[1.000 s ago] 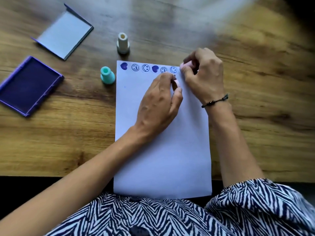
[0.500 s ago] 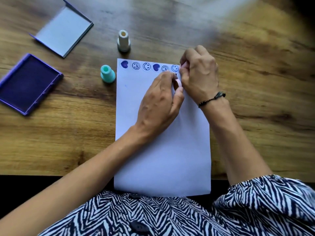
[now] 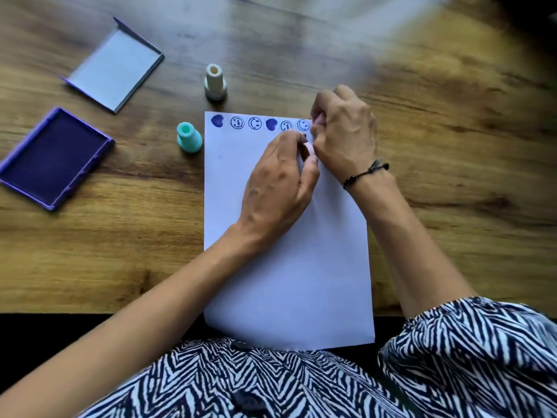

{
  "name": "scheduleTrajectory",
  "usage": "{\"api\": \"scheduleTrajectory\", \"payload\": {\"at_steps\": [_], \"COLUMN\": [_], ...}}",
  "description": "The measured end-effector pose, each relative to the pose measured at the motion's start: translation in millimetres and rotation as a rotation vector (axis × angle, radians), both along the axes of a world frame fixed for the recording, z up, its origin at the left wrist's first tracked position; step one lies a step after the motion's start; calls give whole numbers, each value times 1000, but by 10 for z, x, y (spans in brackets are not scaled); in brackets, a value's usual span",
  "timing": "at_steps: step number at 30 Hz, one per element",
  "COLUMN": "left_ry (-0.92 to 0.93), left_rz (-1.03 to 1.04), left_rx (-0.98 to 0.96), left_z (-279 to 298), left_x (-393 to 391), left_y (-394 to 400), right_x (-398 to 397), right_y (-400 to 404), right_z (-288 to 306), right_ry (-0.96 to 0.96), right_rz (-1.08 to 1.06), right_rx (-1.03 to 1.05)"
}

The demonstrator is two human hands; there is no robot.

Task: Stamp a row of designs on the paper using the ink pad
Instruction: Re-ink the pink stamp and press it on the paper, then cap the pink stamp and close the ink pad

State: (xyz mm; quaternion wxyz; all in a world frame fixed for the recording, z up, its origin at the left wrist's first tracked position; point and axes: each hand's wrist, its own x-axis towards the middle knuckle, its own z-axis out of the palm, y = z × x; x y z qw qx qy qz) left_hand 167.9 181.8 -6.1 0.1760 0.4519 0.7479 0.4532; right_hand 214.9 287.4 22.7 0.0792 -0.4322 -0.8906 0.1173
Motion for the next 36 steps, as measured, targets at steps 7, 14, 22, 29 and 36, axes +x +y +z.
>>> {"api": "scheduleTrajectory", "payload": {"at_steps": [7, 14, 22, 29, 36], "left_ry": [22, -4, -423, -612, -599], "left_rz": [20, 18, -83, -132, -49], "left_rx": [33, 37, 148, 235, 261], "left_z": [-11, -22, 171, 346, 451], "left_x": [4, 9, -124, -116, -173], "left_y": [-1, -11, -102, -213, -425], "right_x": [337, 473, 415, 382, 277], "right_y": [2, -179, -464, -646, -805], "right_z": [263, 276, 358, 495, 513], "right_ry": [749, 913, 973, 979, 909], "right_rz": [-372, -462, -366, -293, -157], "right_rx": [-282, -538, -790, -813, -720]}}
